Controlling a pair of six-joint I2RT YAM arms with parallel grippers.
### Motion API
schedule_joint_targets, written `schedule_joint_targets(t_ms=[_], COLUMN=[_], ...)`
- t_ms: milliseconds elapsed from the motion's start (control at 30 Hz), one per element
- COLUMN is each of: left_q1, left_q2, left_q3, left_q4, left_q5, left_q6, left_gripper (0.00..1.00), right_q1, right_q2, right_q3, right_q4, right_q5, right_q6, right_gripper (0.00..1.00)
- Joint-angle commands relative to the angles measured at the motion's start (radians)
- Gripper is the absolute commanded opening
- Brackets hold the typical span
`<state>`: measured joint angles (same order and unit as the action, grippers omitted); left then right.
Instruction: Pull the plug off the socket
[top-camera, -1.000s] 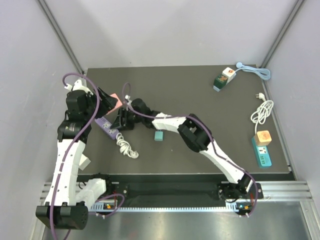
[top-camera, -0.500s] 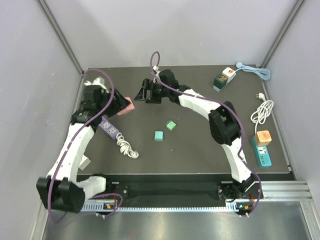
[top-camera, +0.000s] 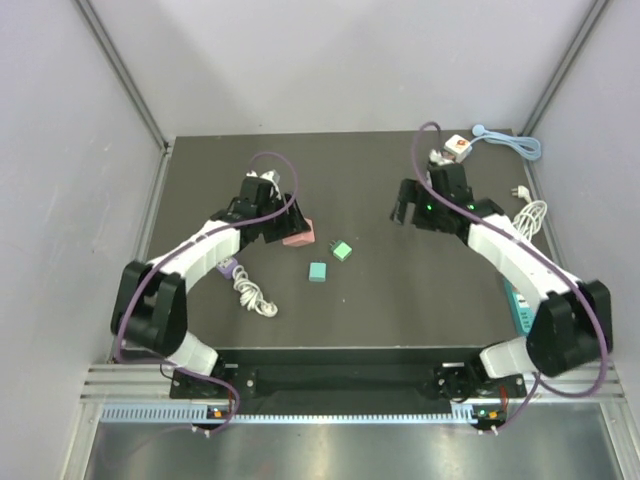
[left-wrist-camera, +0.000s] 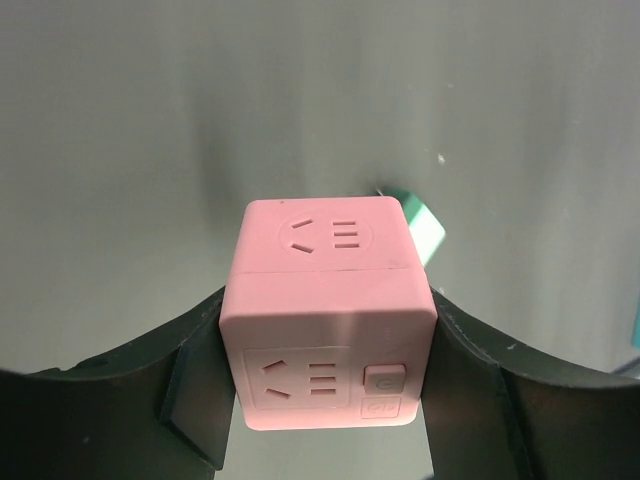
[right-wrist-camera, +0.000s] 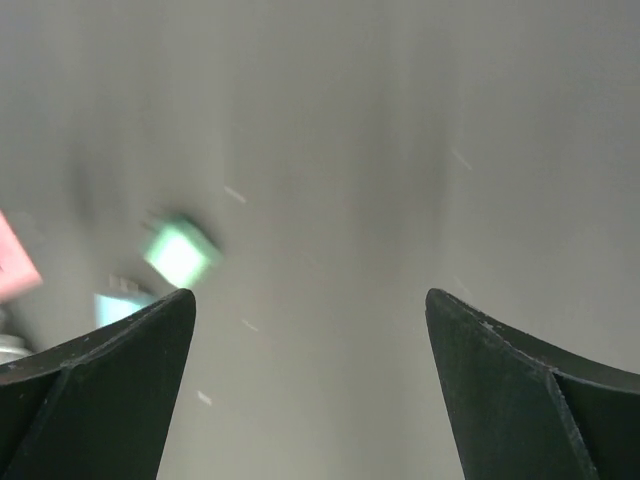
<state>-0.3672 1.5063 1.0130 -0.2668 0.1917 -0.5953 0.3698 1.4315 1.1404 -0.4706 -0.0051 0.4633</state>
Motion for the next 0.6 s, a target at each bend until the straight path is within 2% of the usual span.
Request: schedule_joint_targets(t_ms=[0, 67, 167, 200, 367, 400, 433, 500, 567], left_q1=[0.001, 0.002, 0.001, 0.001, 0.001, -0.001, -0.001, -0.003, -0.006], left_q2=[0.095, 0.156, 0.206, 0.212, 0.216, 0.213, 0.203, 0.192, 0.174], left_q3=[0.085, 0.101, 0.114, 0.111, 0.099, 0.099, 0.099, 0.107, 0.127], left_q4=[0.100, 0.090, 0.077, 0.077, 0.087, 0.083, 0.080, 0.058, 0.026], left_q5=[0.040, 0.048, 0.051, 0.054, 0.091, 0.092, 0.095, 0.095, 0.092], left_q6=[0.025, 0.031, 0.026, 0.025, 0.003, 0.000, -0.006, -0.009, -0.012], left_gripper=[0.04, 0.05, 0.23, 0.36, 0.62, 0.74, 0.92, 0.98, 0.98], right_q1=[-0.049, -0.093, -0.191, -0.221, -0.409, -0.425, -0.440, -0.483, -0.529], right_q2=[-0.170, -0.232, -0.328, -0.360, -0.391, -0.402, -0.410, -0.422, -0.425], right_q3=[-0.137, -0.194, -0.234, -0.241, -0.251, -0.254, -0.255, -0.251, -0.235], right_q4=[-0.083, -0.117, -0.164, -0.177, -0.220, -0.221, -0.223, -0.232, -0.240], right_q5=[0.089, 0.181, 0.234, 0.247, 0.297, 0.300, 0.309, 0.320, 0.330], right_q6=[-0.014, 0.000, 0.006, 0.006, -0.034, -0.037, -0.044, -0.046, -0.040], right_gripper=[0.97, 1.00, 1.00, 1.00, 1.00, 1.00, 1.00, 1.00, 1.00])
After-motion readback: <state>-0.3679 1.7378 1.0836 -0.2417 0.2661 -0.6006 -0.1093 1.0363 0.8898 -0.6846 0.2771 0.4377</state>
